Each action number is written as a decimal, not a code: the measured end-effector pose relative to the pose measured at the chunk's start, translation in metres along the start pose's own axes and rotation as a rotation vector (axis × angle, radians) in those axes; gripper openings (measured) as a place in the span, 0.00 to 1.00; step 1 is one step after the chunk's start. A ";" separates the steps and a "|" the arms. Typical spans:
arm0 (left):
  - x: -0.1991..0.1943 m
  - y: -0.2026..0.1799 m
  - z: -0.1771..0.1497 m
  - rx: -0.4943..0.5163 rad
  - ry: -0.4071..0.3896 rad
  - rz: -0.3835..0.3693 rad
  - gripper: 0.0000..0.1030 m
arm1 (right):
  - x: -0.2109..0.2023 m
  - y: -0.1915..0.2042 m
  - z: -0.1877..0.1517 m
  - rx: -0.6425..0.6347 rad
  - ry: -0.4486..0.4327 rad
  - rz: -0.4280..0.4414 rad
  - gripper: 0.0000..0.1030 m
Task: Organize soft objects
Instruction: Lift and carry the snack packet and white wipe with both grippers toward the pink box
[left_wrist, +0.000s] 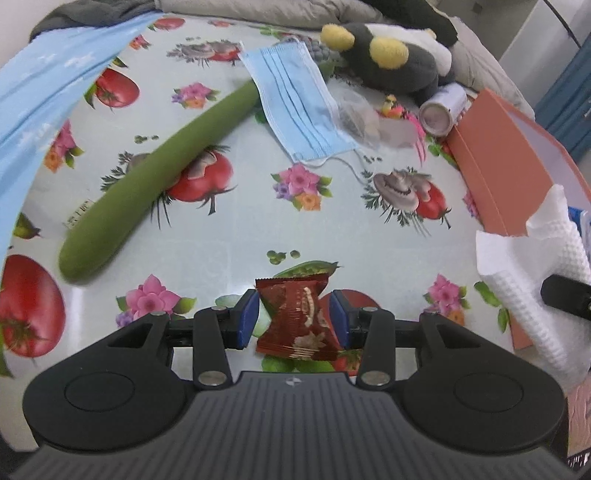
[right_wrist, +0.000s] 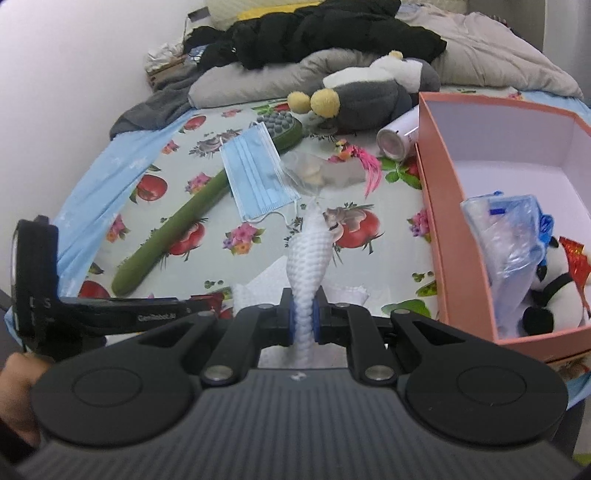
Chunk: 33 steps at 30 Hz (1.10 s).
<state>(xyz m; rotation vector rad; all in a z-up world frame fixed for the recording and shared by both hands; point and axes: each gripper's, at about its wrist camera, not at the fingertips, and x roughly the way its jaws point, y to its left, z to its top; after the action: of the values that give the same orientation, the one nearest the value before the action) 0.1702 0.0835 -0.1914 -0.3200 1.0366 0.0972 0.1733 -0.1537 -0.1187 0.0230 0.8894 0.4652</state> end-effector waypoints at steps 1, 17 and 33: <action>0.003 0.001 0.000 0.008 0.002 -0.009 0.46 | 0.003 0.002 0.000 0.005 0.007 -0.005 0.13; -0.014 0.002 0.011 0.089 -0.005 -0.081 0.31 | -0.003 0.015 -0.002 0.080 -0.019 -0.087 0.13; -0.133 -0.071 0.026 0.022 -0.219 -0.193 0.31 | -0.103 -0.034 0.030 0.046 -0.249 -0.071 0.13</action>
<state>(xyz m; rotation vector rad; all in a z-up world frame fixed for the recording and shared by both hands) 0.1403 0.0334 -0.0501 -0.3796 0.7854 -0.0523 0.1530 -0.2201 -0.0304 0.0897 0.6541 0.3667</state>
